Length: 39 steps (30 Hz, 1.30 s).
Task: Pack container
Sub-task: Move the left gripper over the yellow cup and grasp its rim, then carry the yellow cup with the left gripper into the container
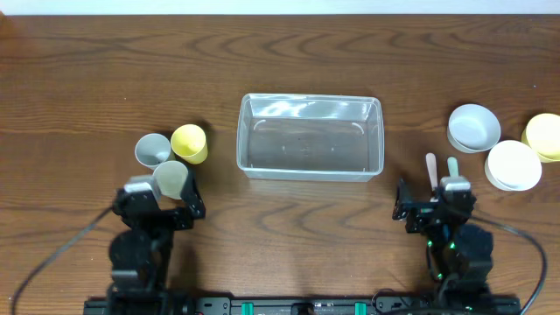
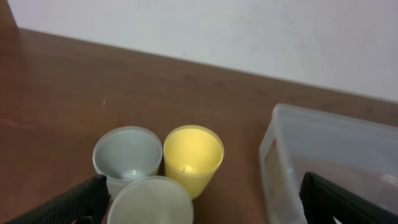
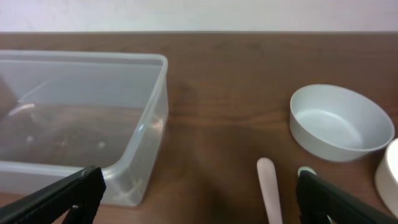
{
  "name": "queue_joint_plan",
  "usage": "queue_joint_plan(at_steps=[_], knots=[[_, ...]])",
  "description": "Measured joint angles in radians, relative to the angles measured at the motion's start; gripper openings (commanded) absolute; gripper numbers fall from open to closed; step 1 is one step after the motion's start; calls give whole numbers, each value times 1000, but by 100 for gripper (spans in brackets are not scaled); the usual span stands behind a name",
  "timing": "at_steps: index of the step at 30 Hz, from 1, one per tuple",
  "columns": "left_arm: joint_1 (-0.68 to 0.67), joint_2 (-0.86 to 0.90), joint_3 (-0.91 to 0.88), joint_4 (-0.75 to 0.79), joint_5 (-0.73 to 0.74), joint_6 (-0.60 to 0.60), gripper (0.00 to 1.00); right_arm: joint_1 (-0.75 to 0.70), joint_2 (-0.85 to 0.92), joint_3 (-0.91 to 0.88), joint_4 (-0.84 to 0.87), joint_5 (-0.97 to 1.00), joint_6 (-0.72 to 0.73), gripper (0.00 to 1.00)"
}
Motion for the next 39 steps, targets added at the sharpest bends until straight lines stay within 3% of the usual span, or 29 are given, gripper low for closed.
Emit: queue_joint_plan(at_steps=[4, 12, 16, 24, 28, 33, 39], knots=[[0, 240, 262, -183, 6, -21, 98, 0, 200, 227, -154, 0, 9, 99], [0, 776, 839, -782, 83, -26, 98, -1, 674, 754, -645, 0, 16, 99], [0, 946, 987, -948, 106, -26, 98, -3, 829, 926, -775, 0, 16, 99], [0, 1101, 1009, -973, 118, -26, 98, -4, 913, 969, -801, 0, 16, 99], [-3, 1192, 1104, -972, 117, -12, 98, -10, 933, 970, -789, 0, 16, 99], [-11, 1339, 1227, -937, 94, 15, 98, -16, 980, 970, -785, 0, 16, 99], [-22, 1499, 1236, -880, 78, 40, 99, -16, 1039, 970, -785, 0, 16, 99]])
